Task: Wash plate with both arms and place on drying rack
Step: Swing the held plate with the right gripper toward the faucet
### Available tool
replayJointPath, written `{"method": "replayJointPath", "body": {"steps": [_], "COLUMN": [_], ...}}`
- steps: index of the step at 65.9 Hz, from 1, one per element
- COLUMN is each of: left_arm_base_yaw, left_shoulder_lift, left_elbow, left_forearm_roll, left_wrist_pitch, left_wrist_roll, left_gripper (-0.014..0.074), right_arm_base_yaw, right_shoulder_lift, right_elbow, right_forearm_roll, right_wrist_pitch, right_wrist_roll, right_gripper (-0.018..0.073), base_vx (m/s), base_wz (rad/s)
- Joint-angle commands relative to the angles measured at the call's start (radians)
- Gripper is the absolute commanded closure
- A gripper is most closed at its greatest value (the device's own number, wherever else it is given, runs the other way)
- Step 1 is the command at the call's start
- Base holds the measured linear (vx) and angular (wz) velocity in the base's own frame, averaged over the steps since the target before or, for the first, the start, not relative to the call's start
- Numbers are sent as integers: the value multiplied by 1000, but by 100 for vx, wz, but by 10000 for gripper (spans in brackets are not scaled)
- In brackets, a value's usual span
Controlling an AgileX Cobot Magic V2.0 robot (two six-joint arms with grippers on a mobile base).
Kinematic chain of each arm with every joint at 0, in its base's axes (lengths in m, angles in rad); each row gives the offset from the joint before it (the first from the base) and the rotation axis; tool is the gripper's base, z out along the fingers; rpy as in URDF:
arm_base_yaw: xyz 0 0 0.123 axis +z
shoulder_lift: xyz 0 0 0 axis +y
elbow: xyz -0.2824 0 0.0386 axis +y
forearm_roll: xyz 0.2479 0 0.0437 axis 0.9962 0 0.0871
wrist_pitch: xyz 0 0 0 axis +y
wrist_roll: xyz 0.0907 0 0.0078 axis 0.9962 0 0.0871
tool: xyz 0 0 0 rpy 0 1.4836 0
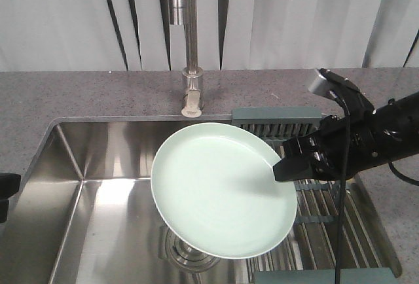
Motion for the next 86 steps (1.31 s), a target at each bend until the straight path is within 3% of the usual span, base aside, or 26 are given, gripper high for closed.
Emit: {"method": "replayJointPath", "body": {"steps": [1, 8, 18, 30, 40, 52, 62, 86], "left_arm_base_yaw": [-2, -2, -2, -2, -2, -2, -2, -2], "left_shoulder_lift": [-6, -6, -6, -6, -6, -6, -6, -6], "left_elbow": [-23, -23, -23, -23, -23, -23, -23, -23], "left_forearm_roll": [-4, -4, -4, -4, -4, -4, -4, -4], "left_wrist_pitch": [-63, -63, -63, -63, -63, -63, -63, -63], "left_wrist_roll": [-13, -13, -13, -13, -13, -13, -13, -13], "left_gripper": [188, 188, 188, 188, 188, 188, 188, 188], "right_arm_base_yaw": [-2, 20, 130, 238, 278, 276, 224, 71], "right_shoulder_lift": [-33, -29, -6, 93, 208, 312, 360, 309], "right_elbow": [-26, -27, -76, -220, -374, -531, -620, -563], "right_forearm_roll": [35, -25, -88, -123, -168, -217, -217, -244], "right_wrist_pitch": [-16, -40, -66, -62, -40, -11, -12, -48], "right_wrist_roll": [-56, -75, -47, -5, 35, 75, 99, 139], "right_gripper": [566, 564, 564, 564, 564, 564, 564, 564], "base_vx": [0, 0, 0, 0, 0, 0, 0, 0], "base_wz": [0, 0, 0, 0, 0, 0, 0, 0]}}
